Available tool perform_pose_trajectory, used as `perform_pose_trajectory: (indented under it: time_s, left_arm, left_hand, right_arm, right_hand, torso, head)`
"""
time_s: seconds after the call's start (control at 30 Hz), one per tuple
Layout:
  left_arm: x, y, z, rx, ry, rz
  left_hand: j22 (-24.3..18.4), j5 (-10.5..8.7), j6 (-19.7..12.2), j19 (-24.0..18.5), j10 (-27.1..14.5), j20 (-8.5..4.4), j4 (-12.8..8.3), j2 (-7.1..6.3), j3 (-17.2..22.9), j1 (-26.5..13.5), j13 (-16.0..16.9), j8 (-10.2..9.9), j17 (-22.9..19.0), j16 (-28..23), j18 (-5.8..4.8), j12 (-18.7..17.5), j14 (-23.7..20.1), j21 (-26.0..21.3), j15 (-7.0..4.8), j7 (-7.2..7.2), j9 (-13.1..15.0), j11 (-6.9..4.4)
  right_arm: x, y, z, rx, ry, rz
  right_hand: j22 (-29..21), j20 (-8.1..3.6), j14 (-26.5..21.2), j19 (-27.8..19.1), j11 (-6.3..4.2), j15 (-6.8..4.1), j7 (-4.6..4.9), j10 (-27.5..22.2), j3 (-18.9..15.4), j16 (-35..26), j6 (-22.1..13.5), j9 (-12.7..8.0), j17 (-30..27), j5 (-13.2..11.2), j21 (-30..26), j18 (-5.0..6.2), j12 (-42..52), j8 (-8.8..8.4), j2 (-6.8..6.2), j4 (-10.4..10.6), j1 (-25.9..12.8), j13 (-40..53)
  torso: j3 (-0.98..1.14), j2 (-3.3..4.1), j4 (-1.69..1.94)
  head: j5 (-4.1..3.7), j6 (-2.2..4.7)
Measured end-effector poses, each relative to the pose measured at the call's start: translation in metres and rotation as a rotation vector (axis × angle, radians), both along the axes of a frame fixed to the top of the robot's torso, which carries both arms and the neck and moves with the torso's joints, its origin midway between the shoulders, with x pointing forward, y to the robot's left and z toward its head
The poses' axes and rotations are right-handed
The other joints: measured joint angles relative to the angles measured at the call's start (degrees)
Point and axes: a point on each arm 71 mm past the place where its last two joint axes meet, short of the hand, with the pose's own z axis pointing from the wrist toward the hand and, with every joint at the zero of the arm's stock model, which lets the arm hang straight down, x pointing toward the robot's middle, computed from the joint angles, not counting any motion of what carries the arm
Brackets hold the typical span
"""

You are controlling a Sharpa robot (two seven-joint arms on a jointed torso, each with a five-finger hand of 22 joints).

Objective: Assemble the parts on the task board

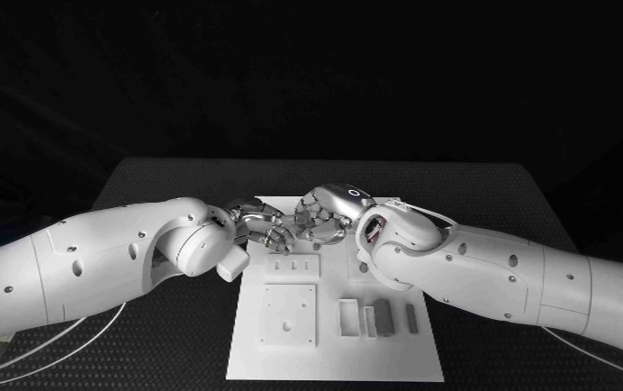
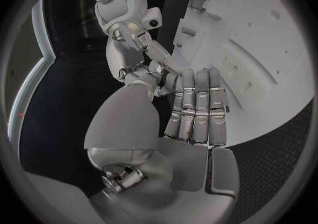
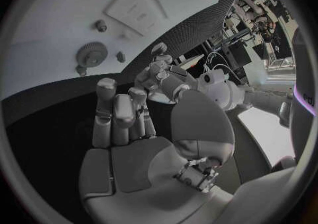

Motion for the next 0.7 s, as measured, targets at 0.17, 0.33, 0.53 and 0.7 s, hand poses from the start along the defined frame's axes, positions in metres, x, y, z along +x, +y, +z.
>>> perform_pose_trajectory:
  time_s: [0.17, 0.33, 0.53, 0.7]
  left_arm:
    - [-0.0001, 0.0002, -0.0003, 0.001, 0.003, -0.002]
    - [-0.0002, 0.0003, -0.0006, 0.002, 0.005, -0.002]
    - [0.0002, 0.0011, -0.0011, 0.0, 0.009, -0.001]
    - [0.0004, 0.0016, -0.0015, -0.004, 0.013, 0.002]
  left_hand:
    - [0.49, 0.0, 0.27, 0.22, -0.16, -0.22, -1.58, 0.38, 0.75, 0.38, 0.15, 0.43, -0.32, 0.88, 0.0, 1.11, 0.14, 0.22, -0.14, -0.27, 0.16, -0.16]
    - [0.87, -0.23, 0.6, 0.43, 0.12, -0.42, -3.24, 1.05, 1.63, 1.05, 0.15, 0.77, -0.6, 1.37, 0.0, 1.77, 0.23, 0.22, -0.23, -0.61, 0.22, -0.53]
    - [1.33, -0.23, 1.11, 0.74, 0.44, -0.73, -5.15, 2.72, 2.86, -0.29, 0.13, 1.21, -1.08, 2.19, 0.0, 2.58, 0.62, 0.22, -0.62, -1.12, 0.16, -0.84]
    - [2.09, 0.41, 1.51, 0.75, 0.43, -0.73, -11.41, 4.4, 5.84, -4.68, -0.7, 1.19, -2.2, 2.98, 0.0, 3.33, 0.63, 0.22, -0.62, -0.96, -0.31, -0.84]
  right_arm:
    - [-0.0001, 0.0003, -0.0003, 0.0, 0.0, 0.001]
    - [0.0, 0.0002, -0.0004, 0.0, 0.0, 0.001]
    - [0.0002, 0.0003, -0.0004, 0.001, 0.0, 0.002]
    - [0.0007, 0.0007, -0.0012, 0.0, 0.0, 0.002]
  right_hand:
    - [0.0, 0.0, 0.0, 0.0, 0.0, 0.0, 0.01, 0.0, 0.0, 0.0, -0.01, 0.0, 0.06, -0.02, 0.0, 0.0, 0.0, -0.01, 0.0, -0.01, 0.0, -0.01]
    - [0.0, 0.0, 0.01, 0.0, -0.12, 0.01, 0.01, 0.12, -0.06, 0.0, -0.01, 0.0, 0.06, -0.02, 0.0, 0.0, 0.0, -0.06, 0.01, -0.06, -0.02, -0.01]
    - [0.0, 0.0, 0.02, 0.0, -0.22, 0.01, 0.02, 0.22, -0.06, 0.0, -0.01, 0.0, 0.06, -0.02, 0.0, 0.0, 0.0, -0.12, 0.1, -0.07, -0.28, -0.01]
    - [0.0, 0.0, 0.02, 0.0, -0.22, 0.02, 0.0, 0.22, -0.07, 0.0, 0.01, -0.01, 0.05, -0.03, 0.0, 0.0, 0.0, -0.25, 0.09, -0.07, -0.41, -0.01]
  torso:
    - [-0.03, -0.01, -0.01]
    - [-0.04, -0.01, -0.02]
    - [-0.04, -0.01, -0.02]
    - [-0.05, -0.02, -0.03]
  head:
    - [0.03, -0.05]
    - [0.04, -0.14]
    - [0.04, -0.21]
    - [0.04, -0.29]
